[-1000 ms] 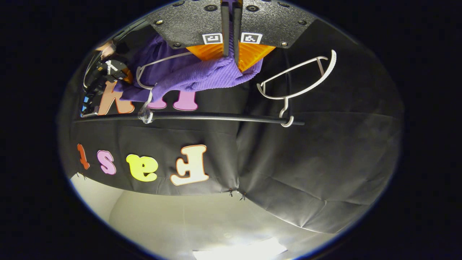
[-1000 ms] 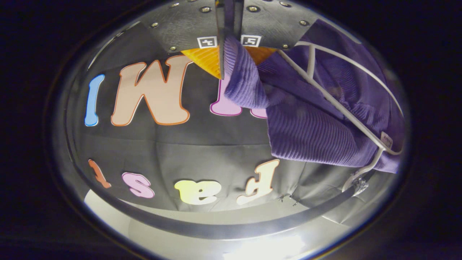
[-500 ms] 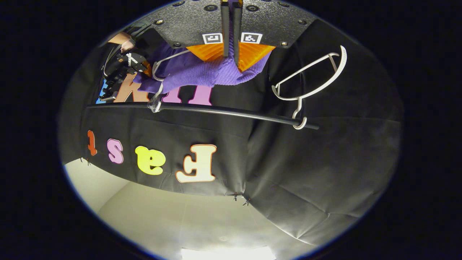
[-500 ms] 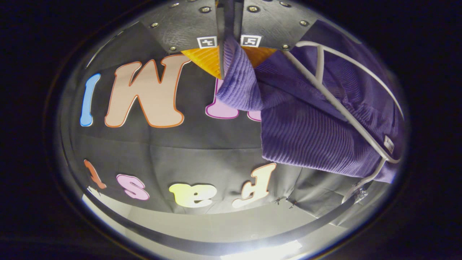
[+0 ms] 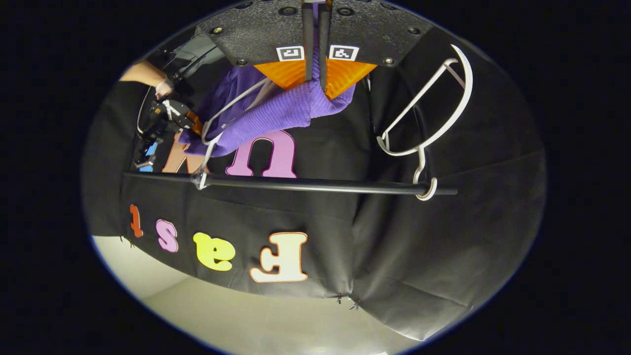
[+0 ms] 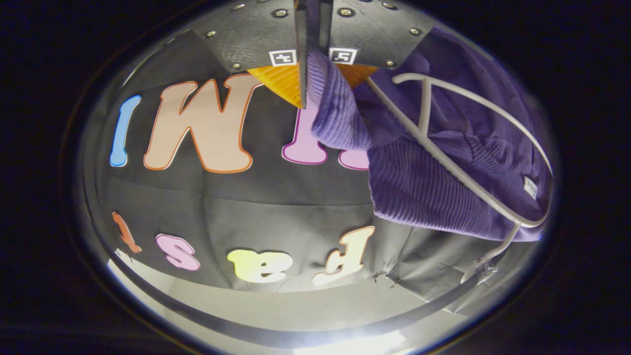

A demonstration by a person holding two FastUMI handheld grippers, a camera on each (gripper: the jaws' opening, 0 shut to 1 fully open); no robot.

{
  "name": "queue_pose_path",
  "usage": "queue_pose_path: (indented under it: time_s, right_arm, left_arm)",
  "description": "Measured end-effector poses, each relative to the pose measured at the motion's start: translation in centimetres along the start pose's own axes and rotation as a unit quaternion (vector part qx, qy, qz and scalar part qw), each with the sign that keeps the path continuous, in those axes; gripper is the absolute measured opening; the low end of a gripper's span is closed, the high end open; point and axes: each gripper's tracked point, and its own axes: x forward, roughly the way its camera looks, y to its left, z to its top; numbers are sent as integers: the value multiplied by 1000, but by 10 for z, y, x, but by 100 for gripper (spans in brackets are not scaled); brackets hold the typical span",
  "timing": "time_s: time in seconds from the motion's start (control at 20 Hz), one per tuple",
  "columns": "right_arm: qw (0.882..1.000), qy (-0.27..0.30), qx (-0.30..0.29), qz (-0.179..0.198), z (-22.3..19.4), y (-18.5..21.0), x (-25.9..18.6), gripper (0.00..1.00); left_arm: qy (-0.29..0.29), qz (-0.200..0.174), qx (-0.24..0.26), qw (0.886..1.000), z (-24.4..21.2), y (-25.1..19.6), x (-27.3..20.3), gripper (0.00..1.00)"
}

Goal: Grasp the clothes on the hanger with both hands and then place them into the laundry hamper below.

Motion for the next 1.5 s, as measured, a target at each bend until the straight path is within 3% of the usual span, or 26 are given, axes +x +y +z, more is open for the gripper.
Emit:
queue_pose_path:
  time_s: [0.3,0.6,1.0,1.3,1.5]
  right_arm:
    - [1000,13,10,5,-8,0,0,12]
    - [999,44,13,2,-32,-1,-5,12]
    - [997,81,6,7,-66,5,-14,12]
    - [992,123,-3,6,-105,7,-31,9]
    - [987,157,1,31,-138,23,-54,9]
  left_arm:
    - [-20,4,37,999,-2,10,18,2]
    - [-40,-15,50,998,-23,8,27,4]
    - [-39,-22,-2,999,-68,11,30,4]
    - [-10,-14,-5,1000,-117,-1,32,4]
    - [9,-24,5,1000,-153,-23,32,4]
